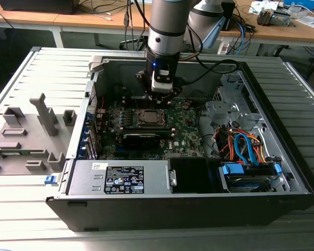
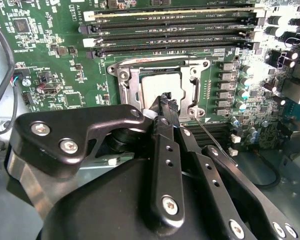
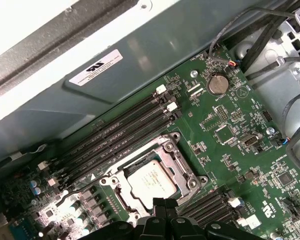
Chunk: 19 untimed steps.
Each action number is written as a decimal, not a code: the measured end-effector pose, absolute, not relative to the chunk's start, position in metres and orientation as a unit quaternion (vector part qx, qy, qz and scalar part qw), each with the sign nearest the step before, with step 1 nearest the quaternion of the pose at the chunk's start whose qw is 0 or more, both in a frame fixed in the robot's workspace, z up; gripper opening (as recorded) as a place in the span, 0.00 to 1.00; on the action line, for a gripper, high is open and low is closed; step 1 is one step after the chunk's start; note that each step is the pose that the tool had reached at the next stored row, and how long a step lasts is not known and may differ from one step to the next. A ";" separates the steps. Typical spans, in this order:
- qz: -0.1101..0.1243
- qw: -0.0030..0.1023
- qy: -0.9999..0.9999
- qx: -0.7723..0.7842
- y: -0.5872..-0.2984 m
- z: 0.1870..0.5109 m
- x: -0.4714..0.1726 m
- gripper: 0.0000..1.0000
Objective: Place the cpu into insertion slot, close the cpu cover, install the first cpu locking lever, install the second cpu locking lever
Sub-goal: 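Install the first cpu locking lever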
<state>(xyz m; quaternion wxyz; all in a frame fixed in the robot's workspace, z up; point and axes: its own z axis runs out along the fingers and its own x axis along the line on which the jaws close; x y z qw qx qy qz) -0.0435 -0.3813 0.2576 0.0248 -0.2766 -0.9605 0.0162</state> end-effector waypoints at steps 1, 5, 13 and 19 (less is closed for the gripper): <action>0.016 0.025 -0.961 -0.276 -0.381 0.258 -0.043 0.11; 0.016 0.025 -0.962 -0.272 -0.381 0.258 -0.044 0.11; 0.017 0.025 -0.964 -0.265 -0.381 0.258 -0.043 0.11; 0.017 0.025 -0.965 -0.260 -0.381 0.258 -0.043 0.11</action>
